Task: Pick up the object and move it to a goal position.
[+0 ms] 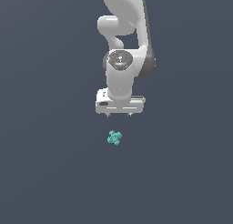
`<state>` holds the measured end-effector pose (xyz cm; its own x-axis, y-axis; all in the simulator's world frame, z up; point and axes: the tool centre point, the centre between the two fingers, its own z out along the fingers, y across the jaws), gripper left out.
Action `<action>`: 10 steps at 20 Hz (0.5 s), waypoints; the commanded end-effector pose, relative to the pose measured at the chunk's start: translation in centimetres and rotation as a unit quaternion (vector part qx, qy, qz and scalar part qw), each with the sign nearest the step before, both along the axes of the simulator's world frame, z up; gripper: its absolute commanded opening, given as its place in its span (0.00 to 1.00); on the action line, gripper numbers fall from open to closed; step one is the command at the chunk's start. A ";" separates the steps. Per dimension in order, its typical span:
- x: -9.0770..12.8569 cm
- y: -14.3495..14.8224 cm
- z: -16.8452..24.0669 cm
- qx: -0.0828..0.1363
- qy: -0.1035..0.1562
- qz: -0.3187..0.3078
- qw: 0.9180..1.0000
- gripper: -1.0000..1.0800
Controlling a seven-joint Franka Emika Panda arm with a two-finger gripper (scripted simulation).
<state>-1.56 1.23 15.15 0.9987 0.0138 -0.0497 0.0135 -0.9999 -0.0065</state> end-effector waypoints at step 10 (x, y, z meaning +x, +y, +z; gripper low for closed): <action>-0.3 1.0 -0.1 -0.007 -0.005 0.027 1.000 0.96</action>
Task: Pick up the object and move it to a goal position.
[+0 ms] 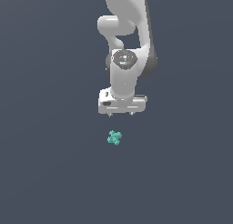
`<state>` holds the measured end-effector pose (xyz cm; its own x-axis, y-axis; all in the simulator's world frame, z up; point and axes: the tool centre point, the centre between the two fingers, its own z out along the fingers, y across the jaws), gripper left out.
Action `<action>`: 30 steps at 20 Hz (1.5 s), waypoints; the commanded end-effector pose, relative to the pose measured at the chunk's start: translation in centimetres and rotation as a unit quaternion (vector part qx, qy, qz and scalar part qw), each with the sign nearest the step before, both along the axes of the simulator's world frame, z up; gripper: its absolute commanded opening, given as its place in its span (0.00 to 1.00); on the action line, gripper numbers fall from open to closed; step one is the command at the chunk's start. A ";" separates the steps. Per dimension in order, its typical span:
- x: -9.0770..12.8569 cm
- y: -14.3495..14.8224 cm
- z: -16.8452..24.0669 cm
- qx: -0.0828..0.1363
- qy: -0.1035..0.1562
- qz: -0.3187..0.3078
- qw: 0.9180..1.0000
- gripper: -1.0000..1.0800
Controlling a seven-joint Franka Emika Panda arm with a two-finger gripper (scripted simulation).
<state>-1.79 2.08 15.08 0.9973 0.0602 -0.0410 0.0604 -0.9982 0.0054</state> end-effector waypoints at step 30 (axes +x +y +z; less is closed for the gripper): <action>2.1 -1.1 -2.2 0.004 -0.003 0.238 0.971 0.96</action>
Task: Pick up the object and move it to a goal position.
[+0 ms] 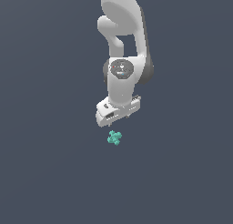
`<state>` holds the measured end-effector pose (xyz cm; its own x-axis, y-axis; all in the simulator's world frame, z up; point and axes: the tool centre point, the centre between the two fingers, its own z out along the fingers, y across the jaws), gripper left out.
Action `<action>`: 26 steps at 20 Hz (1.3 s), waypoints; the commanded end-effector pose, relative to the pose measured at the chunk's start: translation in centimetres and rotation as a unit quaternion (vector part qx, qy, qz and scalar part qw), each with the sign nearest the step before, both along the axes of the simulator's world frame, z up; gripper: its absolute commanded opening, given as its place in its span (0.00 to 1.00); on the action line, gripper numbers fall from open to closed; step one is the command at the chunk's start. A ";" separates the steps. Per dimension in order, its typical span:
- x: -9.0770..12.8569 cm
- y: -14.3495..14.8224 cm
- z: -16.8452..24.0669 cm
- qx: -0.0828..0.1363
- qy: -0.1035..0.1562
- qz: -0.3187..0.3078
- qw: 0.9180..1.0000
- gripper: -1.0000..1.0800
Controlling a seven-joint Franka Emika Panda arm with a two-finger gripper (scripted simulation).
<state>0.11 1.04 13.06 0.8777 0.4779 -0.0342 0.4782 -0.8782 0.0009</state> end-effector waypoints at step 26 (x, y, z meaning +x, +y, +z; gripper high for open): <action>3.0 -2.0 -3.2 0.012 -0.008 0.341 0.940 0.96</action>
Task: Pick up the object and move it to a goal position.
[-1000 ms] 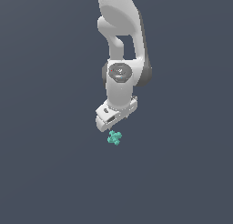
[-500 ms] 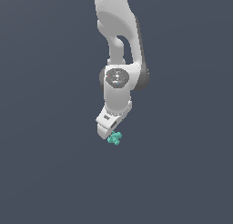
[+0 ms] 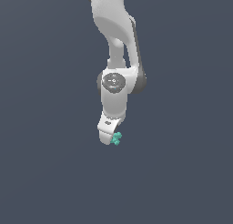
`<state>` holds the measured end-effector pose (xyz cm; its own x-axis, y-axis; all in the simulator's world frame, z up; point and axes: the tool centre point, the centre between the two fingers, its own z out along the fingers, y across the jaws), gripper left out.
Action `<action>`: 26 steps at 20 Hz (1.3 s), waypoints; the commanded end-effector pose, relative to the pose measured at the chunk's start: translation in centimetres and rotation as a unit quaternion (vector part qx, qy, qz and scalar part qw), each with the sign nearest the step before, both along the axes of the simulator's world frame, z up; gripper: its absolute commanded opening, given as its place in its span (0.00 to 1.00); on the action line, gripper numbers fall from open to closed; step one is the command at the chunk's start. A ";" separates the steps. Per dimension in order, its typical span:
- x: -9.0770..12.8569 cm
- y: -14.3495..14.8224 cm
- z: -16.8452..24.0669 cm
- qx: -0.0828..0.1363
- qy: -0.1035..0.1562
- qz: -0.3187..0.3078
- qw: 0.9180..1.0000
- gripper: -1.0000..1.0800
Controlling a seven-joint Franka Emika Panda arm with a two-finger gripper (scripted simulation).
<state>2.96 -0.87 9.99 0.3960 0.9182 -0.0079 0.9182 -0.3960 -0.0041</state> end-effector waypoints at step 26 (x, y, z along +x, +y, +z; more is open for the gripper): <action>0.5 -0.4 -5.0 0.003 -0.003 0.072 0.997 0.96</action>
